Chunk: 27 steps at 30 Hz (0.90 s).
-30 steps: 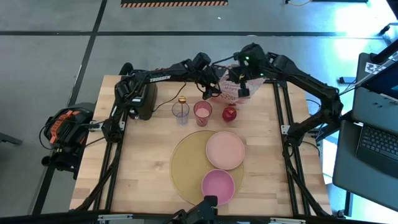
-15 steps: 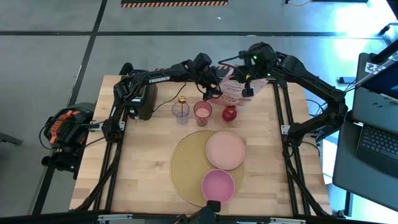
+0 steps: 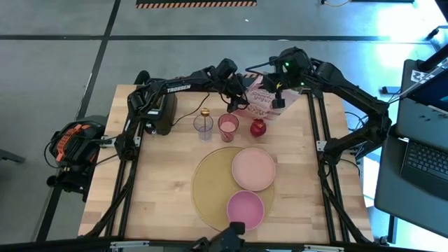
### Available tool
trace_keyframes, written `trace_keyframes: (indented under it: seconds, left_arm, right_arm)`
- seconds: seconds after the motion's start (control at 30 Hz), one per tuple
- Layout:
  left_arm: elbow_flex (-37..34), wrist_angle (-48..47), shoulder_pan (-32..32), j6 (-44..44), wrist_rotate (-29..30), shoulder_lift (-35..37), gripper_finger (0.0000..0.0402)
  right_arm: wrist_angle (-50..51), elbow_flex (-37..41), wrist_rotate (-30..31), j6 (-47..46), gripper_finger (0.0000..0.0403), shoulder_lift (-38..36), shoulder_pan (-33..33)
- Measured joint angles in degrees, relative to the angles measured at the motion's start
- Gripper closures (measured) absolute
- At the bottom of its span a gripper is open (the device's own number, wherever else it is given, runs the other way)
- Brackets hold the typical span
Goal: Arrange a breakfast setting
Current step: Pour the cereal from the pink cereal box into the pink bowl
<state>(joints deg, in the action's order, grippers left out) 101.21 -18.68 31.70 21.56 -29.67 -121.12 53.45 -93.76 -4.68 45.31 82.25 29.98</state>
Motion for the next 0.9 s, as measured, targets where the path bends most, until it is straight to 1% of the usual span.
trace_keyframes:
  seconds: [0.13,0.33,0.43,0.5,0.63,0.77,0.9]
  left_arm:
    - [0.00,-0.08,0.03,-0.03,0.05,0.00,0.0271]
    - [0.00,-0.25,0.19,0.06,0.11,0.00,0.0271]
    - [0.00,-0.54,0.48,0.13,0.14,0.00,0.0271]
    - [0.00,-1.22,0.87,0.22,-0.11,0.12,0.0271]
    - [0.00,-3.52,1.73,0.91,0.10,1.24,0.0271]
    - [-0.07,-7.86,2.10,3.97,2.90,4.04,0.0271]
    - [-0.13,-9.57,2.13,6.14,5.12,8.24,0.0271]
  right_arm:
    - [-0.90,0.00,1.68,0.74,0.0381,-0.61,0.00]
    - [-1.44,-0.07,3.53,1.04,0.0312,-2.72,0.02]
    - [-1.14,-0.07,5.03,1.06,0.0287,-4.87,0.04]
    - [-0.77,-0.07,5.60,1.08,0.0280,-6.78,0.04]
    - [0.97,-0.09,6.72,1.10,0.0277,-11.44,0.03]
    - [4.03,-0.09,7.14,0.01,0.0276,-16.20,0.00]
    - [7.78,-0.08,6.71,-2.30,0.0276,-19.80,0.00]
